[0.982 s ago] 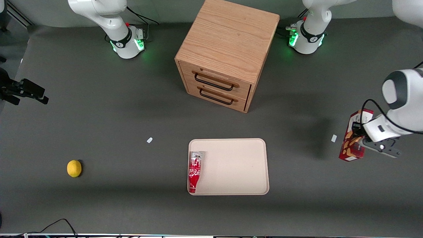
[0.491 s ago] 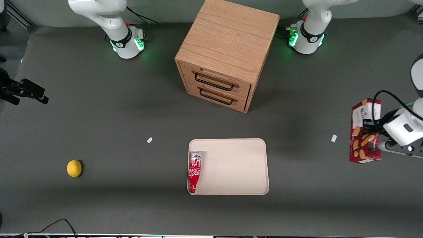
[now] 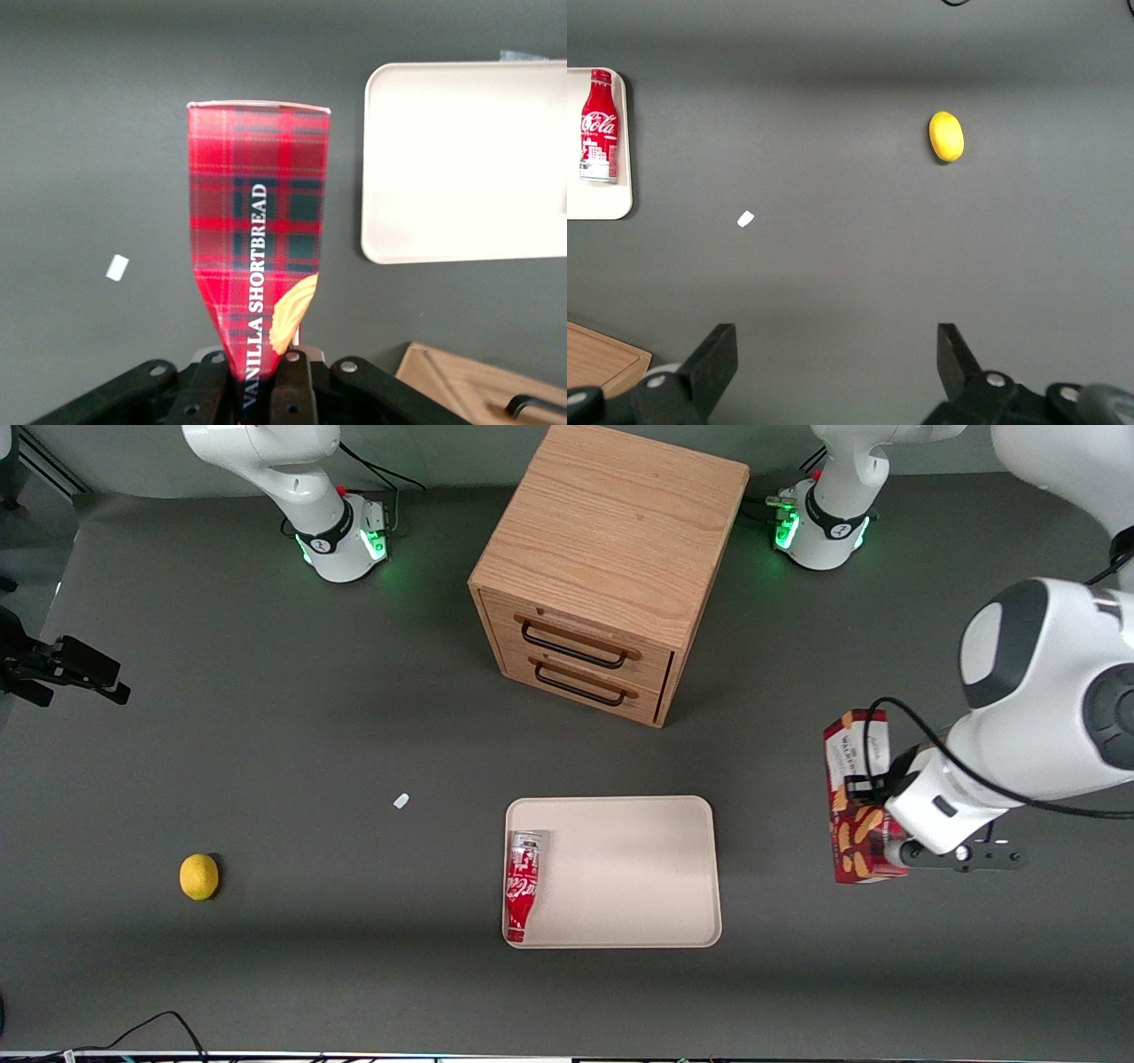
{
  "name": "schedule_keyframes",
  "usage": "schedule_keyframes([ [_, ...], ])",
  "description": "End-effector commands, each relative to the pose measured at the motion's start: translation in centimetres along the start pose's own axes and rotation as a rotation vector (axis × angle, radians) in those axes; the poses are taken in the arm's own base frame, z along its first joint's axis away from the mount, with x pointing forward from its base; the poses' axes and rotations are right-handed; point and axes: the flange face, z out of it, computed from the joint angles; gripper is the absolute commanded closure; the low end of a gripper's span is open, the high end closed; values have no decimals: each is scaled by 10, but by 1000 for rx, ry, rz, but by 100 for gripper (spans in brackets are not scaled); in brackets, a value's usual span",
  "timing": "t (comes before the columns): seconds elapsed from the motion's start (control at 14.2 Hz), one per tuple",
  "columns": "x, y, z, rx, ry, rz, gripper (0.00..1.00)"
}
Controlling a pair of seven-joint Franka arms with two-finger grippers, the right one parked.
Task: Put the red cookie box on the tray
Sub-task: 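Carry the upright cookie box over the white tray and lower it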
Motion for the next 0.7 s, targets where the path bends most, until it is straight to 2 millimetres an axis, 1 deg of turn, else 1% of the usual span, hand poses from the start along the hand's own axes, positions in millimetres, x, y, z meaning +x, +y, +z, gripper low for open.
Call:
schedule_keyframes([
  [0.0, 20, 36, 24, -13, 8, -65, 100],
  [0.07, 25, 50, 42, -13, 13, -86, 100],
  [0.28, 41, 80, 97, -25, 37, -108, 100],
  [0.49, 48, 110, 153, -18, 59, -90, 100],
  [0.63, 50, 122, 184, -11, 65, -76, 100],
])
